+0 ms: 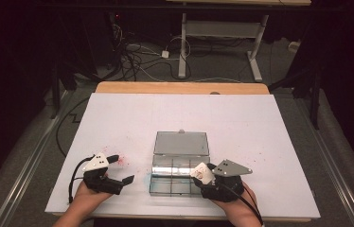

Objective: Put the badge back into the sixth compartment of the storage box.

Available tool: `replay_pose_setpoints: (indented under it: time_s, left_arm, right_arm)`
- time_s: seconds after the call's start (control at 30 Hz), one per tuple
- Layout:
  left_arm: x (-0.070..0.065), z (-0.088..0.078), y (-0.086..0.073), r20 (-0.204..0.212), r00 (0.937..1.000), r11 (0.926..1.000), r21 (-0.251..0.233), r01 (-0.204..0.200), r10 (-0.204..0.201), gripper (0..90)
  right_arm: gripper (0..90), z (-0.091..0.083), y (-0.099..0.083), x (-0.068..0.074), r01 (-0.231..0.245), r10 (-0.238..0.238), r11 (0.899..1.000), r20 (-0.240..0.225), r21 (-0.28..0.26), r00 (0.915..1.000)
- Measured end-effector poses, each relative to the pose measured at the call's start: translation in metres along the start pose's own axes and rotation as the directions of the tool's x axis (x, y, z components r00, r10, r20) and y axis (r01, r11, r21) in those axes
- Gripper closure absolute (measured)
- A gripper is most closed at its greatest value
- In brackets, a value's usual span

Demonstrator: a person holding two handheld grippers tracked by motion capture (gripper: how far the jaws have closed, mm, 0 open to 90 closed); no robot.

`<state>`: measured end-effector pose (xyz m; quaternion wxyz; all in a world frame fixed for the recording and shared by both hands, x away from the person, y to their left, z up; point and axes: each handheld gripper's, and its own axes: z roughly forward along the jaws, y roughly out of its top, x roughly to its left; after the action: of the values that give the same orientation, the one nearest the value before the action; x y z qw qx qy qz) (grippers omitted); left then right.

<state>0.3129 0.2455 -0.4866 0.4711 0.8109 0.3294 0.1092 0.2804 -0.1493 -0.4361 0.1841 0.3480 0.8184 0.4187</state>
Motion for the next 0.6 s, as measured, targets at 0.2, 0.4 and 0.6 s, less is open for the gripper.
replay_pose_setpoints:
  time_s: [0.2, 0.4, 0.6]
  left_arm:
    - [0.0, 0.0, 0.0, 0.002, 1.0, 1.0, 0.002, 0.001, -0.001, 0.0]
    - [0.0, 0.0, 0.0, 0.001, 1.0, 1.0, 0.001, 0.0, 0.0, 0.0]
    - [0.0, 0.0, 0.0, -0.001, 1.0, 1.0, 0.002, -0.003, 0.003, 0.0]
  right_arm:
    - [33.2, 0.007, 0.002, 0.003, 0.01, -0.009, 1.0, -0.005, 0.011, 0.9999]
    - [33.2, 0.014, 0.002, 0.005, 0.019, -0.018, 0.999, -0.012, 0.027, 0.9998]
    - [33.2, 0.013, 0.001, 0.007, 0.022, -0.021, 0.999, -0.009, 0.03, 0.9997]
